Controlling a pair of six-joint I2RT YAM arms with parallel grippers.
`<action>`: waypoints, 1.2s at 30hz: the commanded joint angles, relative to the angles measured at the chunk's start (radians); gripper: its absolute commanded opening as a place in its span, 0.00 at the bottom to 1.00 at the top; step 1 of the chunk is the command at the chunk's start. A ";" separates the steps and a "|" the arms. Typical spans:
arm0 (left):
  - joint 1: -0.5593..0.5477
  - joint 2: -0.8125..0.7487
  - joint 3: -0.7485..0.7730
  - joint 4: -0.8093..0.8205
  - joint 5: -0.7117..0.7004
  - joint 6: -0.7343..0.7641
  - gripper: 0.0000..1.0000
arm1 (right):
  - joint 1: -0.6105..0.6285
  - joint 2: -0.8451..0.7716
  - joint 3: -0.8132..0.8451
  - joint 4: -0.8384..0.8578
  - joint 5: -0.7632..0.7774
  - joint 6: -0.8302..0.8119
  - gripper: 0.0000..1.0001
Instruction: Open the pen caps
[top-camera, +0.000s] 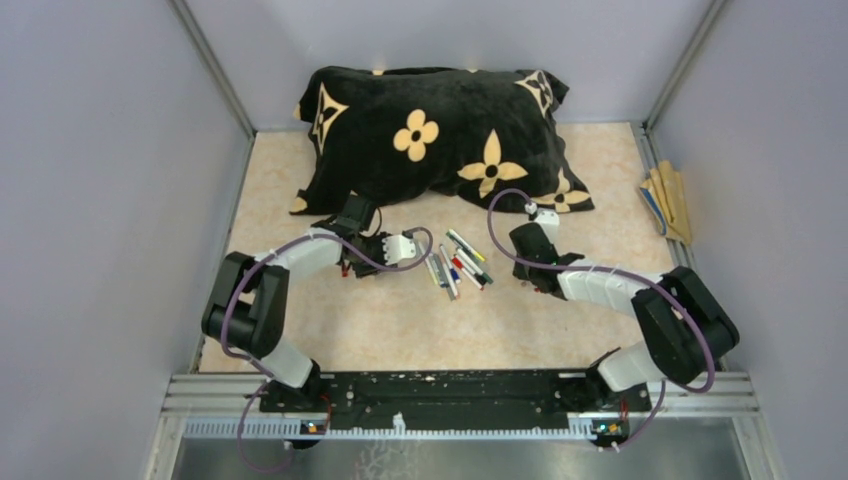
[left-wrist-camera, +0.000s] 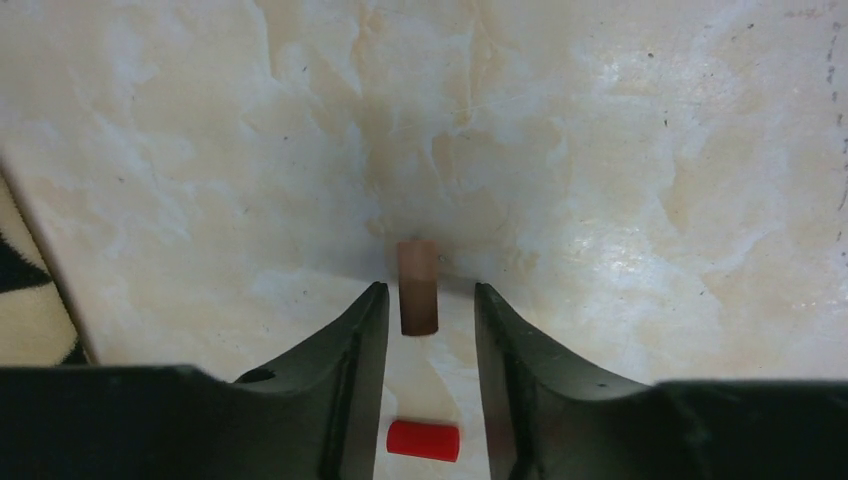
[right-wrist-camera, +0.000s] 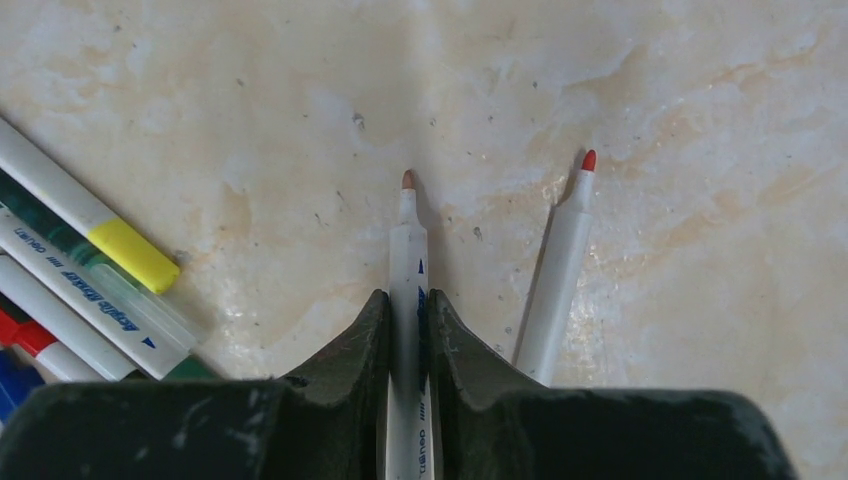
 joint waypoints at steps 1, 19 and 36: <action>-0.002 0.018 -0.011 -0.041 0.003 -0.011 0.47 | -0.011 -0.016 -0.017 0.013 0.046 0.041 0.15; 0.020 -0.075 0.373 -0.312 0.192 -0.156 0.98 | -0.010 -0.123 0.109 -0.004 -0.068 -0.146 0.38; 0.158 -0.303 0.345 -0.205 0.240 -0.308 0.99 | 0.022 0.307 0.393 0.120 -0.321 -0.310 0.38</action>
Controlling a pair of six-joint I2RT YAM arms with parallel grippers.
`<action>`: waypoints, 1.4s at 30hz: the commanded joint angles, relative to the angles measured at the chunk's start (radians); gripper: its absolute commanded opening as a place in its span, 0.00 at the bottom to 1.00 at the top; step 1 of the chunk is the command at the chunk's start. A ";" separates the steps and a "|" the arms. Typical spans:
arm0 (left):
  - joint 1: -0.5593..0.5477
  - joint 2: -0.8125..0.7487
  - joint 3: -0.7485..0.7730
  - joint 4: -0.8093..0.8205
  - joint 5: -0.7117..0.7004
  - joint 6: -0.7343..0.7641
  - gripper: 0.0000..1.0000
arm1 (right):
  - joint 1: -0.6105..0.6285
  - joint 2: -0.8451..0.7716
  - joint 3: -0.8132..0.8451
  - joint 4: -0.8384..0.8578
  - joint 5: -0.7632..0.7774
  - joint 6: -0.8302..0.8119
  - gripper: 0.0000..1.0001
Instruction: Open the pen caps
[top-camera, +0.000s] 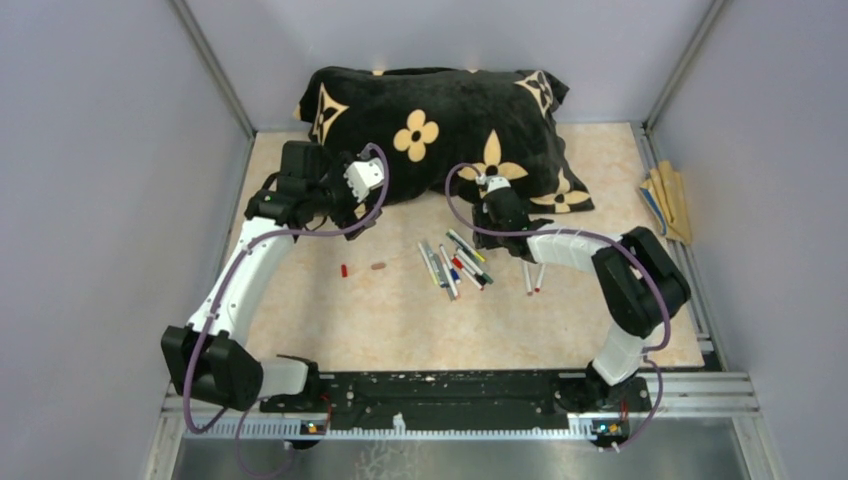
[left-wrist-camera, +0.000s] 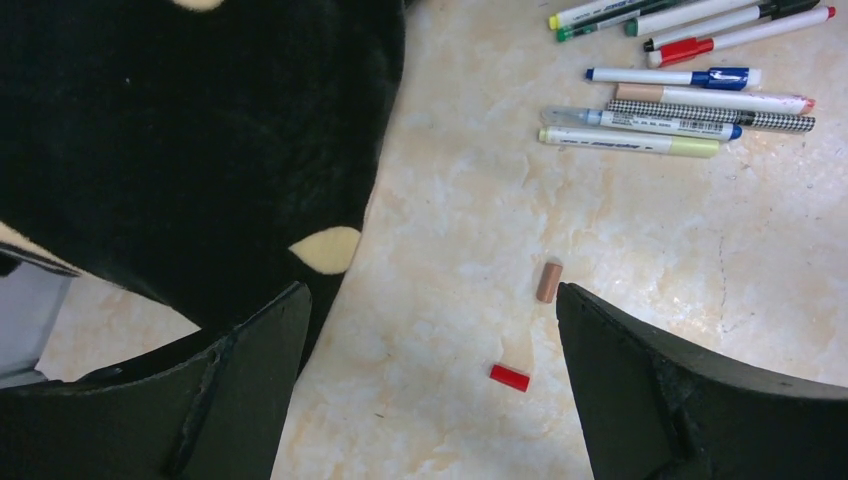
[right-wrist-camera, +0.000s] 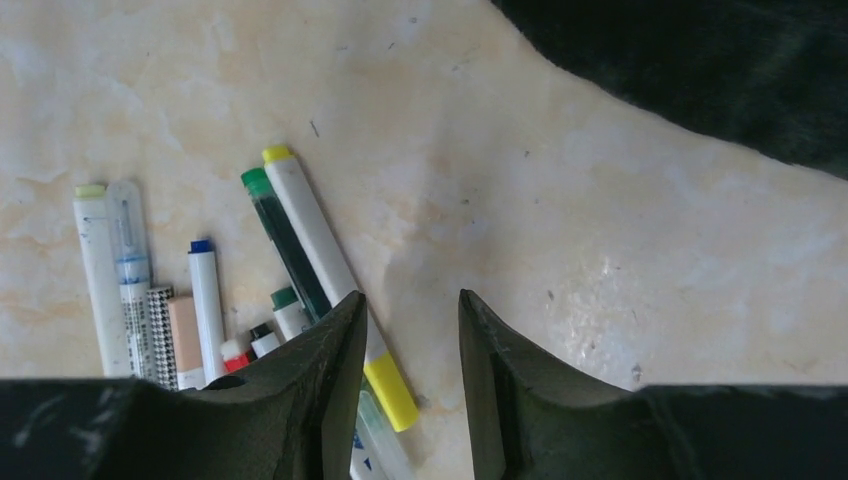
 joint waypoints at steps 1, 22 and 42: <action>0.016 -0.021 -0.034 0.006 0.044 -0.033 0.99 | 0.010 0.051 0.078 0.034 -0.044 -0.037 0.38; 0.019 -0.023 -0.059 -0.016 0.065 -0.046 0.99 | 0.051 0.149 0.131 -0.008 -0.047 -0.049 0.30; 0.018 -0.003 -0.052 -0.036 0.158 -0.077 0.99 | 0.100 0.159 0.144 -0.056 0.041 -0.109 0.00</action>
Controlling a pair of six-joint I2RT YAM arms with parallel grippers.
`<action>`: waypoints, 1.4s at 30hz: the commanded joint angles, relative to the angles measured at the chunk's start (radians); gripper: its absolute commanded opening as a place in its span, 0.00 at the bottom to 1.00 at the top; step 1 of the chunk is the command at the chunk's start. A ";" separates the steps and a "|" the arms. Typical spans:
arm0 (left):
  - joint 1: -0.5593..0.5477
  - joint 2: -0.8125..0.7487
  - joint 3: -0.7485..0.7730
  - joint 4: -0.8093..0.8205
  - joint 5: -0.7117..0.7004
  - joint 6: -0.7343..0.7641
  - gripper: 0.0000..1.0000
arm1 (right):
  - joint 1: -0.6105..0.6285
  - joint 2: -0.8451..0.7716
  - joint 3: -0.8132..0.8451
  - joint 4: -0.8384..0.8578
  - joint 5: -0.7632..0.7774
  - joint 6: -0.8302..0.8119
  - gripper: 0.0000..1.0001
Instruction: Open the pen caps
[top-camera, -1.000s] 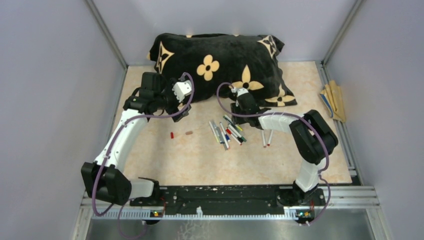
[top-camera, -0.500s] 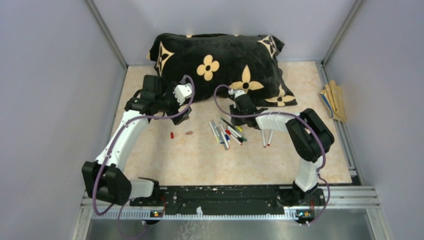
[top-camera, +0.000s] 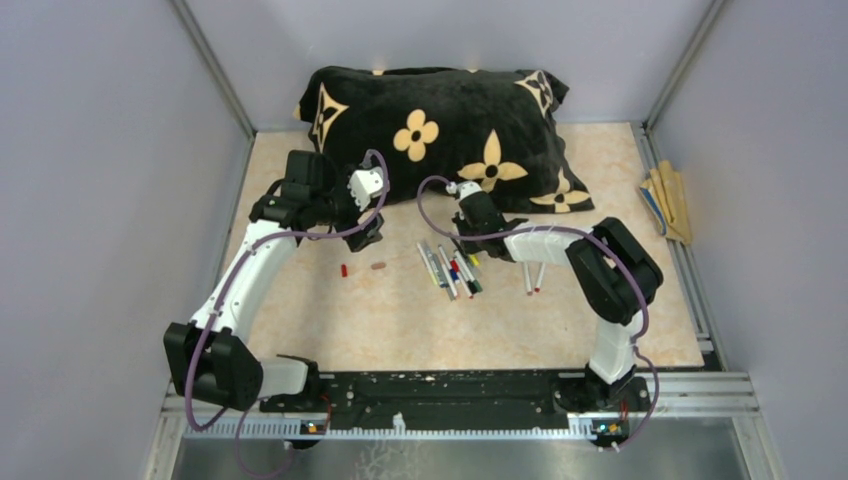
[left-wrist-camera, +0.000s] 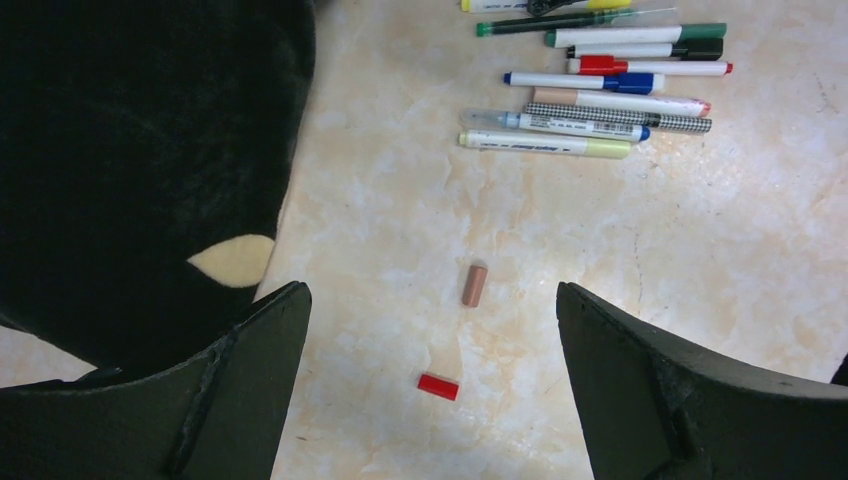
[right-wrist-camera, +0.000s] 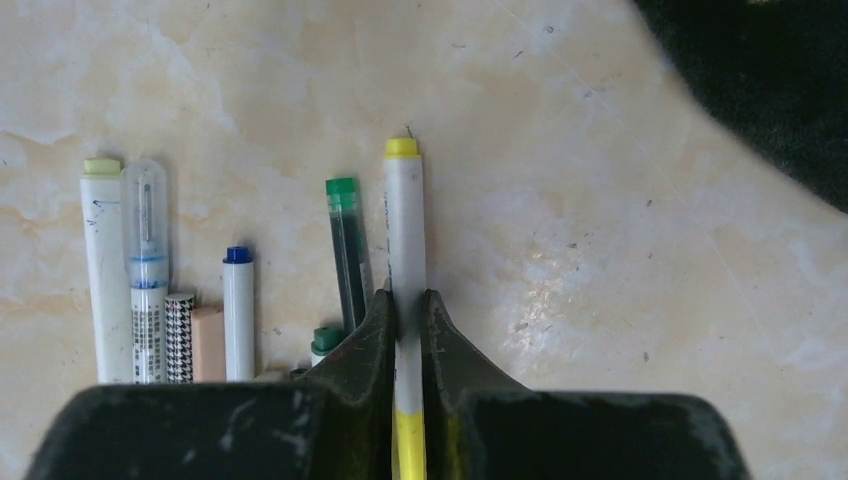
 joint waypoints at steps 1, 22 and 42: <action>0.003 0.010 0.020 -0.028 0.065 -0.028 0.99 | 0.010 -0.022 0.030 -0.031 0.029 0.005 0.00; 0.000 0.020 0.088 0.005 0.536 -0.485 0.99 | 0.311 -0.505 -0.093 0.477 0.339 0.414 0.00; 0.000 0.015 -0.009 0.213 0.722 -0.711 0.68 | 0.406 -0.439 -0.024 0.588 0.379 0.517 0.00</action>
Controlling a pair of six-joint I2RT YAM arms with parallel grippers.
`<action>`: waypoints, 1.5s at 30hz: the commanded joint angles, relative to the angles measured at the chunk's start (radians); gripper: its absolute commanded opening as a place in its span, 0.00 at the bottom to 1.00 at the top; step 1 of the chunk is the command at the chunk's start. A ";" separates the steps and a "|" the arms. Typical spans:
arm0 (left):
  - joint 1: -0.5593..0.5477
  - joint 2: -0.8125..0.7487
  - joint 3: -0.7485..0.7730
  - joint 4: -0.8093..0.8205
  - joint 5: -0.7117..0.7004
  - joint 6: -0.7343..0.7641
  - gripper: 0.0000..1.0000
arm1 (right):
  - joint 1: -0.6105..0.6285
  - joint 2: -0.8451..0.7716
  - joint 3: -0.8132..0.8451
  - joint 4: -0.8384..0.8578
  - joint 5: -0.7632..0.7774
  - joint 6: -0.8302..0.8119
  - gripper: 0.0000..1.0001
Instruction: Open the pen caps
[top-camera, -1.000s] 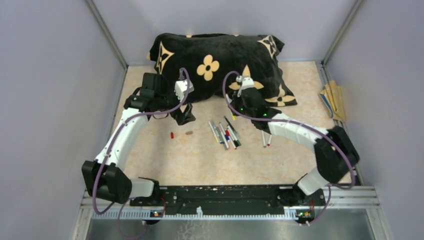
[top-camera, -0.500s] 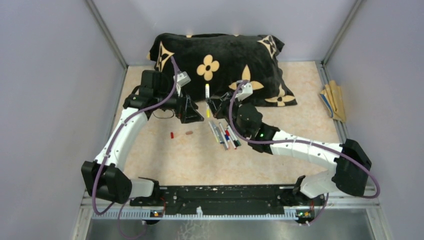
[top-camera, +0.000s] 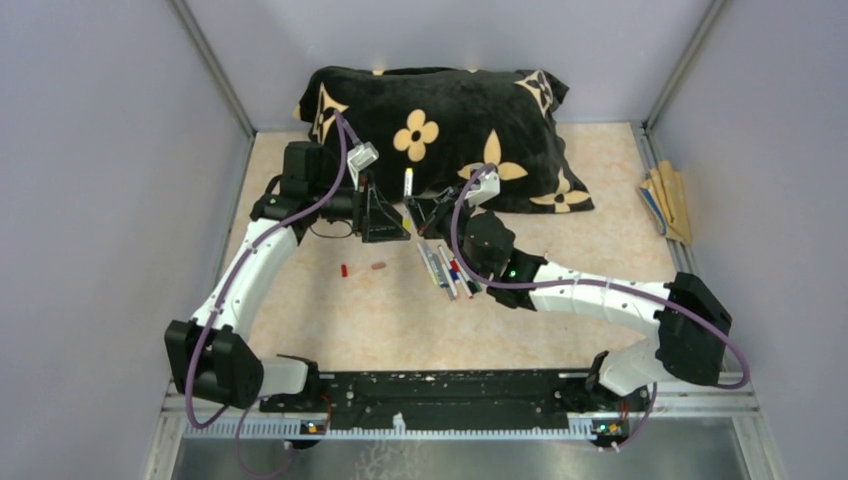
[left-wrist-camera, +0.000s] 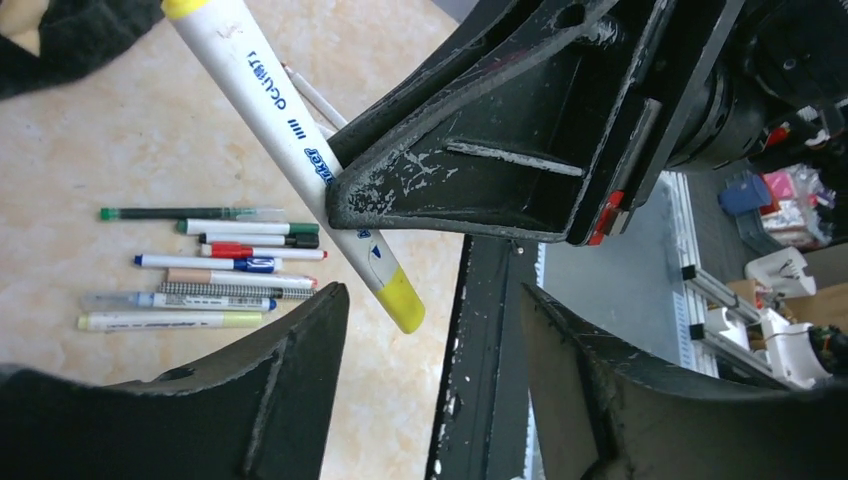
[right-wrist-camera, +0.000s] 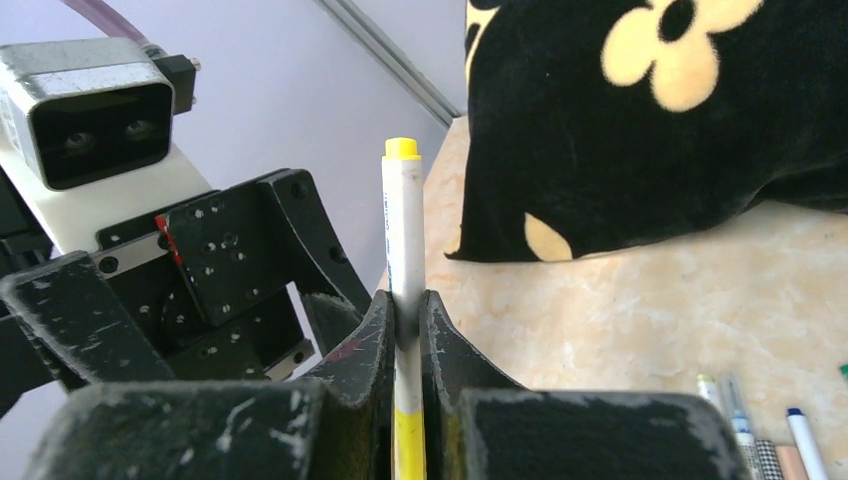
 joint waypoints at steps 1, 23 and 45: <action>0.000 0.007 -0.024 0.059 0.069 -0.035 0.62 | 0.018 0.004 0.063 0.073 0.009 0.024 0.00; -0.008 -0.016 0.059 -0.224 -0.292 0.574 0.00 | -0.156 -0.222 0.036 -0.261 -0.449 0.085 0.49; -0.322 -0.250 -0.112 -0.188 -0.950 1.396 0.00 | -0.301 0.005 0.409 -0.883 -1.051 -0.040 0.68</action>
